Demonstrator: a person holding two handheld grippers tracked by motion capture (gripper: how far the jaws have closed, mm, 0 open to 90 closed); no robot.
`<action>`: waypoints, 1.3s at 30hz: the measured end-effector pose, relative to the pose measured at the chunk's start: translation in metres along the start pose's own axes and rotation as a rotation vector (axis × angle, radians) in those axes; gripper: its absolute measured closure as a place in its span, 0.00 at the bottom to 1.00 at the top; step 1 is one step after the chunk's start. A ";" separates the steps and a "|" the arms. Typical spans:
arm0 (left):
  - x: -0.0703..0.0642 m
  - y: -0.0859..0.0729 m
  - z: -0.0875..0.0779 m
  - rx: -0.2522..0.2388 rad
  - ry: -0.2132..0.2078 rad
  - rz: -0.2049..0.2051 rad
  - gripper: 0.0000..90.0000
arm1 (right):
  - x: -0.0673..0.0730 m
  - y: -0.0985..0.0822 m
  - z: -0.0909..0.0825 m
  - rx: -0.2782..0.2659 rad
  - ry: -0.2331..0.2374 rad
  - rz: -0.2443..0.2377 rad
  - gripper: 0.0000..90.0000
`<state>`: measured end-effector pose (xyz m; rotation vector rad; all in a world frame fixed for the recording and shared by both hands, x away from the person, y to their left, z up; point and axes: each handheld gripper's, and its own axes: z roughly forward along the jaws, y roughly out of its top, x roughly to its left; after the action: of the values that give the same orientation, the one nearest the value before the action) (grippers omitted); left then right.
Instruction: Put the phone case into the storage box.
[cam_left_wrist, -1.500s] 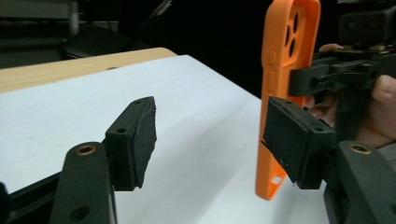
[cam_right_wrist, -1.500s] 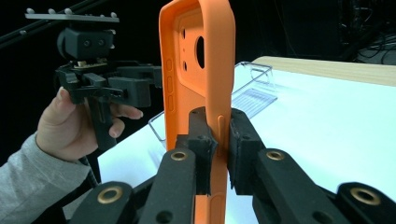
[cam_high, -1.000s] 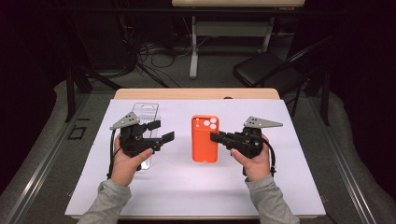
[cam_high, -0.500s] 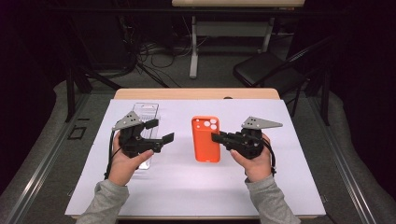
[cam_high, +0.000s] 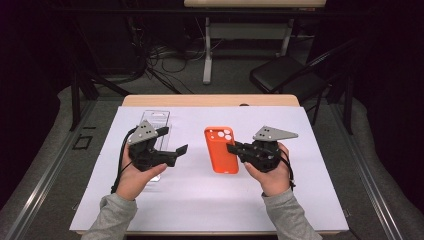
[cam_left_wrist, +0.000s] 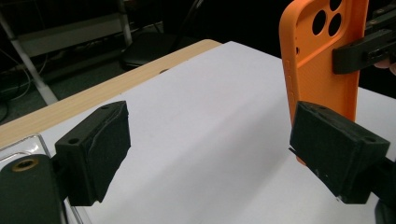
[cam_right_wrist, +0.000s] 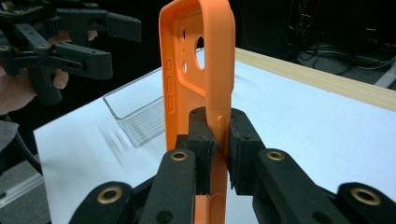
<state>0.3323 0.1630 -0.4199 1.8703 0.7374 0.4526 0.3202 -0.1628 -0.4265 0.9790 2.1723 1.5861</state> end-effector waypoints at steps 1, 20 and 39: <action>-0.001 0.000 0.000 0.001 0.005 0.009 0.14 | 0.001 0.000 0.000 0.004 -0.006 -0.005 0.91; -0.023 0.005 0.001 0.030 0.095 0.159 0.17 | 0.019 -0.003 0.012 0.060 -0.054 -0.090 0.91; -0.034 0.005 0.002 0.063 0.129 0.247 0.37 | 0.035 -0.008 0.025 0.104 -0.068 -0.174 0.91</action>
<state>0.3096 0.1369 -0.4159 2.0149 0.6127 0.7194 0.3062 -0.1225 -0.4373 0.8335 2.2453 1.3544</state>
